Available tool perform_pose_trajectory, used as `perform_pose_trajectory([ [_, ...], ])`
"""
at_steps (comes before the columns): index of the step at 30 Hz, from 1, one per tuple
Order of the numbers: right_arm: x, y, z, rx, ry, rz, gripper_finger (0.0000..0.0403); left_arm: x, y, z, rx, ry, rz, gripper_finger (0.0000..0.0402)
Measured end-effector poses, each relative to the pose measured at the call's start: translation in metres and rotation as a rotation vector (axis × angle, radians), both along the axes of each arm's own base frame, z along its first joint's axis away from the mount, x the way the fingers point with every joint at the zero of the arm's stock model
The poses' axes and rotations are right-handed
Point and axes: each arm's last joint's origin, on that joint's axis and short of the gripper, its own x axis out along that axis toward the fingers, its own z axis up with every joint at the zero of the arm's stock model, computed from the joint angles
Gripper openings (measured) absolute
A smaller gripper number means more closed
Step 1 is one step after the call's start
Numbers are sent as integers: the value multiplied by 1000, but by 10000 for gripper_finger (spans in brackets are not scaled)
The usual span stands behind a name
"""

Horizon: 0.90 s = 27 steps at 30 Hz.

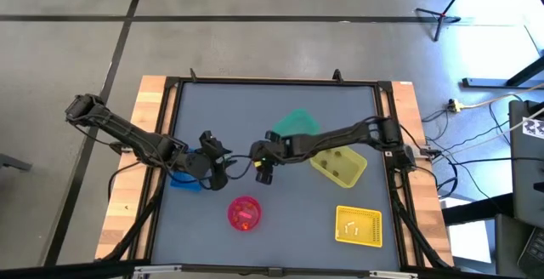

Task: Sort Halloween decoration
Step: Put the orange pumpkin toy into the pink bowl

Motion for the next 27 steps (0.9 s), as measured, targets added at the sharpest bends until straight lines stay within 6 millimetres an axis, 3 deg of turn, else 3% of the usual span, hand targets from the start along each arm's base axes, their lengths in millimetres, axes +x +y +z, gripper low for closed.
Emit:
perform_pose_trajectory([
  [14, 7, 1, -42, 2, 81, 7, 188, 1, 0, 1, -5, -16, 1, 154],
  [27, 6, 3, -43, 43, 94, 39, 188, 1, 0, 1, -5, -17, 1, 154],
])
